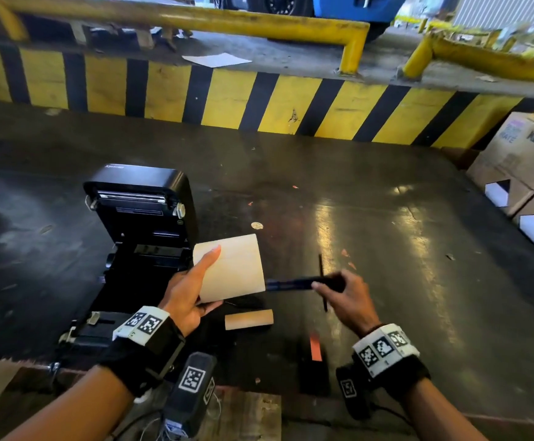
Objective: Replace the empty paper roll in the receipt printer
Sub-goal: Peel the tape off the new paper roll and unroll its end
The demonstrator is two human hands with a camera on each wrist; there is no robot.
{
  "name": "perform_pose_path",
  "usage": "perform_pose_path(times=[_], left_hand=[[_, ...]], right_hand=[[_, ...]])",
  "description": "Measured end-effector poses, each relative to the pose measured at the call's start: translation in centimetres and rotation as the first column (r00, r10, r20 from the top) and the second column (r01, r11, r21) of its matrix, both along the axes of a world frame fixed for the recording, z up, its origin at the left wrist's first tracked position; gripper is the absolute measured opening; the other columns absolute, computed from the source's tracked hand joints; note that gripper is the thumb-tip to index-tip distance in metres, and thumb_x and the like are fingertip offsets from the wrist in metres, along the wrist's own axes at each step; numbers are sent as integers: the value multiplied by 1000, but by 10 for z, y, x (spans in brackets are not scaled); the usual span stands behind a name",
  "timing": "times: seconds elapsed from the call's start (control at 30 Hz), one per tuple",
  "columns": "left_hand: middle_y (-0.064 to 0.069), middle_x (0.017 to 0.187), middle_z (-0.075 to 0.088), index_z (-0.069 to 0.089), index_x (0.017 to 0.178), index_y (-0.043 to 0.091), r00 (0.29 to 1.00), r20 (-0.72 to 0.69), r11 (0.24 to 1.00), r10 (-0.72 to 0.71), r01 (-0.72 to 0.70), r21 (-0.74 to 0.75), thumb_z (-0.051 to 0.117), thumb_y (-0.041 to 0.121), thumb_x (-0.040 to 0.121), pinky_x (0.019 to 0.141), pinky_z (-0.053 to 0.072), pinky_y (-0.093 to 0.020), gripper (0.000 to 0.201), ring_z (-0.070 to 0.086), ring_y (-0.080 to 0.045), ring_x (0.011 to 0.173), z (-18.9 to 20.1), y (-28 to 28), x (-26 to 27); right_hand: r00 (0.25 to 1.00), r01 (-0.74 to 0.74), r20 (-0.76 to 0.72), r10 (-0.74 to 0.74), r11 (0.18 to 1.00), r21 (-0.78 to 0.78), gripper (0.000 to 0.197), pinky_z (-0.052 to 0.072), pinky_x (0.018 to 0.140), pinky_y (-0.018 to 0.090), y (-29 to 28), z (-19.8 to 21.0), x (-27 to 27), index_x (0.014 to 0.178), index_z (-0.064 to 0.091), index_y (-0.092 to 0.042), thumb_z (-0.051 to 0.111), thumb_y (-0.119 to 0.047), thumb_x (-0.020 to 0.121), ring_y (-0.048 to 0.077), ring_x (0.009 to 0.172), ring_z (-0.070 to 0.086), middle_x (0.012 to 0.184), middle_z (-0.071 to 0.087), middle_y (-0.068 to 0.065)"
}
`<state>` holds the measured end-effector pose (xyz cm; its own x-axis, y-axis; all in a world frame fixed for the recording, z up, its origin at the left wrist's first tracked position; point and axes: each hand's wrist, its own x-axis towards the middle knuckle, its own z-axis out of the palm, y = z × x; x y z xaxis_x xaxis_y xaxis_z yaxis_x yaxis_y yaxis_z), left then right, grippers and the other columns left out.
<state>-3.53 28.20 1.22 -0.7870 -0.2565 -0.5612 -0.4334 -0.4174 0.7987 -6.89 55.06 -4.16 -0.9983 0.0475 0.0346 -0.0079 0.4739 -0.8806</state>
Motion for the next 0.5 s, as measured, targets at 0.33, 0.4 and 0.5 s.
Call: perform_pose_path(times=[0.33,0.4,0.5], left_hand=[[-12,123,54,45,119,27,996,-58,983,-69,78,167,74,45,66,97,47,-51,63,50,-33,116,10,9,-9],[-11,123,53,43,124,28,992,-85,979,-94,108,175,75,46,63,97,47,-51,71,50,-33,116,13,9,-10],[-11,123,53,43,124,28,986,-115,979,-117,134,154,76,47,58,98,47,-51,76,51,-33,115,17,8,-13]], right_hand=[[995,75,81,-52,946,-316,42,57,64,29,11,24,-10,102,59,4,76,-25,76,32,86,66,100,65,29],[998,50,62,-34,962,-270,39,53,61,24,14,26,-10,99,60,3,75,-24,76,28,81,64,95,66,25],[998,0,-69,-11,987,-159,26,52,67,31,16,40,-6,90,62,2,75,-17,77,22,73,61,80,64,15]])
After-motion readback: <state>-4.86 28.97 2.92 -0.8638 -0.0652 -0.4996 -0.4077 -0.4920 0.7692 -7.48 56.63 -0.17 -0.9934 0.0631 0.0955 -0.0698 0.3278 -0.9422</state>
